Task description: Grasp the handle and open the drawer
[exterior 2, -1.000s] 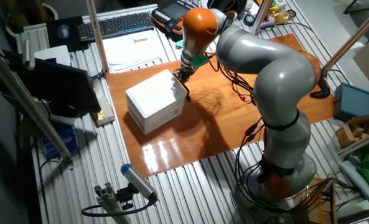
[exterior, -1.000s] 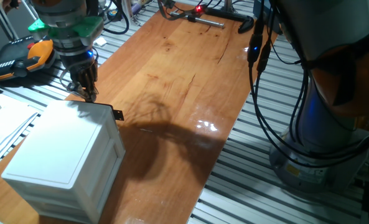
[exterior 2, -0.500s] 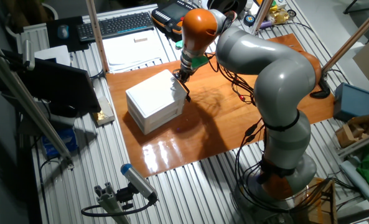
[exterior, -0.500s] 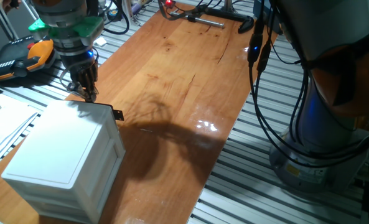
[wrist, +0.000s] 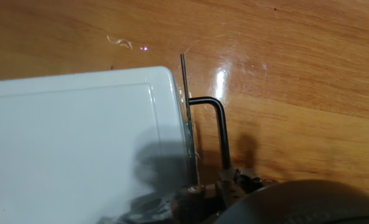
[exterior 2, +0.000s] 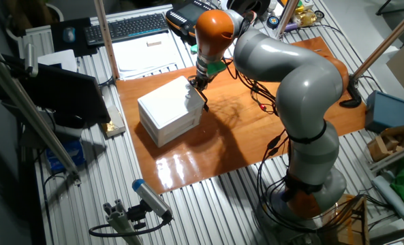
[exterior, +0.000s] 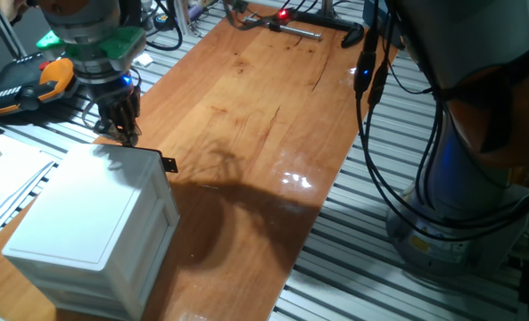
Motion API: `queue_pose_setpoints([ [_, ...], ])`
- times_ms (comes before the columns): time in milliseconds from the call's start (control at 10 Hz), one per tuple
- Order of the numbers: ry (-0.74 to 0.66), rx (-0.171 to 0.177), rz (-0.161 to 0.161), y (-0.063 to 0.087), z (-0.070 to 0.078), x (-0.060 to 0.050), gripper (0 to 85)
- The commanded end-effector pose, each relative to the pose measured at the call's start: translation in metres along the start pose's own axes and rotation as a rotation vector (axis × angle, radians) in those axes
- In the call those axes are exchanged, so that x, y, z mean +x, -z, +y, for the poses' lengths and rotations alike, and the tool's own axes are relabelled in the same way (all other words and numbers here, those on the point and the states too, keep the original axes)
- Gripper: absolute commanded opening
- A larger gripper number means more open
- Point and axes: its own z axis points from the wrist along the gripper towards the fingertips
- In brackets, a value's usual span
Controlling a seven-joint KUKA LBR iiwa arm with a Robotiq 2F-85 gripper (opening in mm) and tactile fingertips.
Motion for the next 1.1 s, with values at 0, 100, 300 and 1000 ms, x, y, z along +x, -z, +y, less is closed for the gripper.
queue_pose_setpoints([
  [0,0.011,-0.001,0.002,-0.0002,-0.0002,0.0001,0.7],
  [100,0.022,0.008,0.002,-0.0002,-0.0002,0.0001,0.7],
  [300,0.013,0.007,0.002,-0.0002,-0.0002,0.0001,0.7],
  [1000,0.002,-0.006,0.005,-0.0002,-0.0002,0.0001,0.7],
])
